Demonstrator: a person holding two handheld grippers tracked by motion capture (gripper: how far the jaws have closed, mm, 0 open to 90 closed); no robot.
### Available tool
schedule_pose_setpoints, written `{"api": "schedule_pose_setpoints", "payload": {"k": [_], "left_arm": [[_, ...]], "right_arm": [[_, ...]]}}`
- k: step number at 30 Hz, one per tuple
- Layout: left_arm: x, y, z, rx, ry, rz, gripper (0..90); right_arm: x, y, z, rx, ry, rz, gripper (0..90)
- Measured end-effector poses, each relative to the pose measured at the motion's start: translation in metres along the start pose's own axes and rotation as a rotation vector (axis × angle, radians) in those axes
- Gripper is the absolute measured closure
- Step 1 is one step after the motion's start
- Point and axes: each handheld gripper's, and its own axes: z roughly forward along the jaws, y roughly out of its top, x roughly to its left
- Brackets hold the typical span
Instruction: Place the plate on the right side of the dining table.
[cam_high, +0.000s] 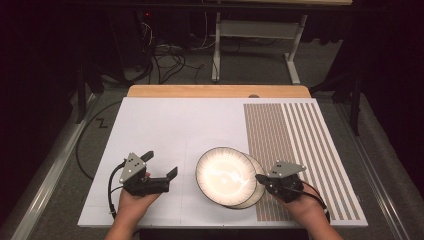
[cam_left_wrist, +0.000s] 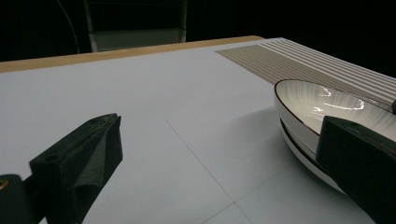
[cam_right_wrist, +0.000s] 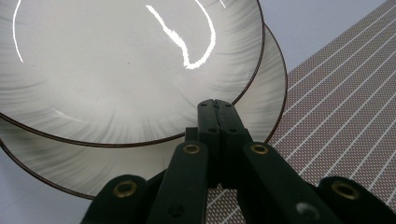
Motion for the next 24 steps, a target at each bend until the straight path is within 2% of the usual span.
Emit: {"api": "schedule_pose_setpoints", "payload": {"k": [6, 8, 14, 24], "left_arm": [[0.000, 0.000, 0.000, 0.000, -0.002, -0.001, 1.2], [0.000, 0.001, 0.000, -0.003, -0.001, -0.002, 1.1], [0.001, 0.001, 0.000, -0.003, -0.005, -0.015, 0.9], [0.001, 0.002, -0.001, -0.007, -0.016, -0.035, 1.1]], "right_arm": [[0.001, 0.000, 0.002, -0.001, 0.016, 0.002, 90.0], [0.006, 0.002, 0.006, 0.009, 0.021, -0.015, 90.0], [0.009, 0.006, 0.010, 0.014, 0.025, -0.022, 90.0], [0.010, 0.011, 0.016, 0.024, 0.046, -0.013, 90.0]]}}
